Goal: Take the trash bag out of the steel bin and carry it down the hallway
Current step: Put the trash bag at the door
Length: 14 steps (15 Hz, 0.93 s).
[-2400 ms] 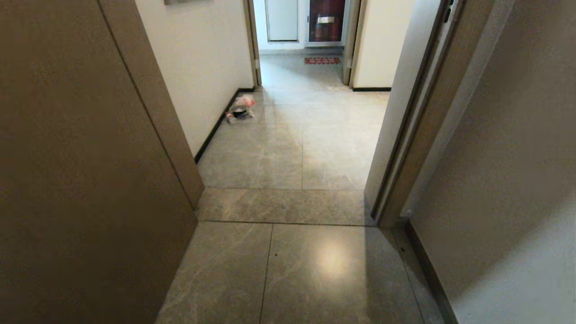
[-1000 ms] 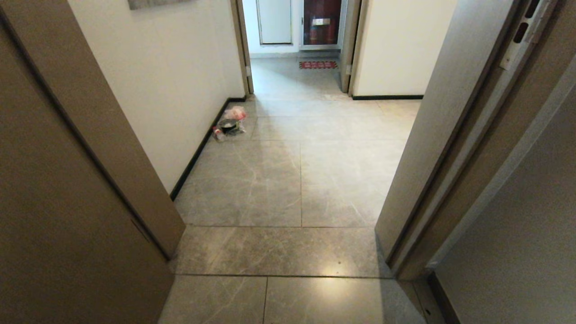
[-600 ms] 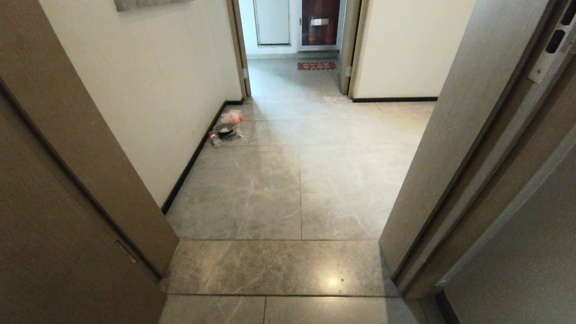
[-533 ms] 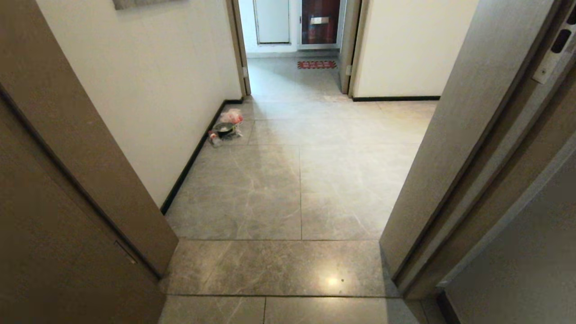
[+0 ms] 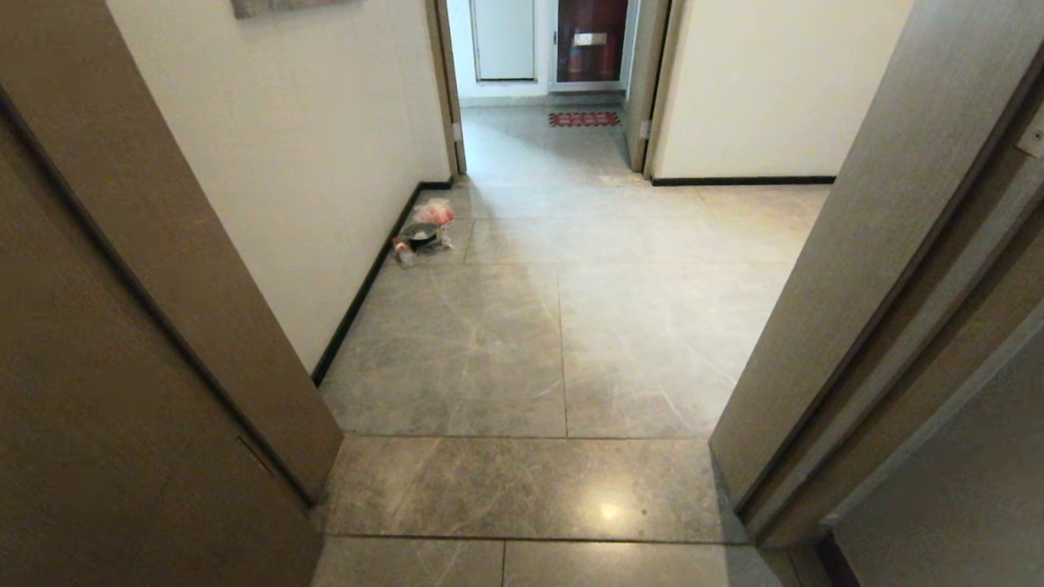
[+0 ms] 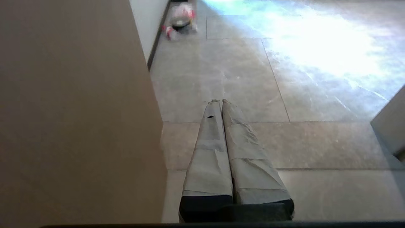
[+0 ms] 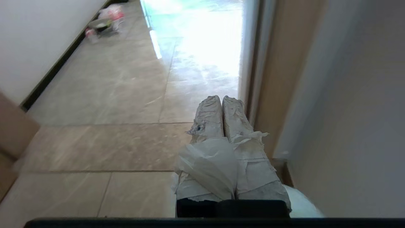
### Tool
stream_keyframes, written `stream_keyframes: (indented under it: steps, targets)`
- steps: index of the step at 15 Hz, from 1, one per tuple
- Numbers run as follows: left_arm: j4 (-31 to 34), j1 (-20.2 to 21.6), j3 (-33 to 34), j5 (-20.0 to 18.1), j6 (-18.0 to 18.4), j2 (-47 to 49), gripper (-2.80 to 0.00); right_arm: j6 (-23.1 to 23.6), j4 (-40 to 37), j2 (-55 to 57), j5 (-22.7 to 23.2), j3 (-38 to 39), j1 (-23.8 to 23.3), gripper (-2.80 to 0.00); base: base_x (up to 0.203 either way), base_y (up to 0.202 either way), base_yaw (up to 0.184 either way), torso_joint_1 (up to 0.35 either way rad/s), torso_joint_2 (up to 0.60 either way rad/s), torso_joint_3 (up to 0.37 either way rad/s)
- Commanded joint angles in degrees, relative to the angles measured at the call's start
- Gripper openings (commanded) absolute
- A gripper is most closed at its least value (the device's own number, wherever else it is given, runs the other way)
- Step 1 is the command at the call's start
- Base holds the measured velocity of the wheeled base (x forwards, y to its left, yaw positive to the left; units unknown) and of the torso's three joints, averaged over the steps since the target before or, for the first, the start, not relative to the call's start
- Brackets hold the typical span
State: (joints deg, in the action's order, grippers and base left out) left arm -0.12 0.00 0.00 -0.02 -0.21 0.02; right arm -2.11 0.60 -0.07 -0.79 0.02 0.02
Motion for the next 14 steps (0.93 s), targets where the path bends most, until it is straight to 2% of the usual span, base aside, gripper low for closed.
stream_keyframes:
  steps: [1,14]
  targets:
    - [0.0,0.0,0.0,0.0,0.0,0.0,-2.8,0.0,0.1,0.1,0.0,0.0,0.0,-2.8,0.048,0.007,-0.002,-0.006,0.0,0.006]
    - [0.0,0.0,0.0,0.0,0.0,0.0,-2.8,0.0,0.1,0.1,0.0,0.0,0.0,-2.8,0.177,0.0,-0.003,0.002,0.0,0.003]
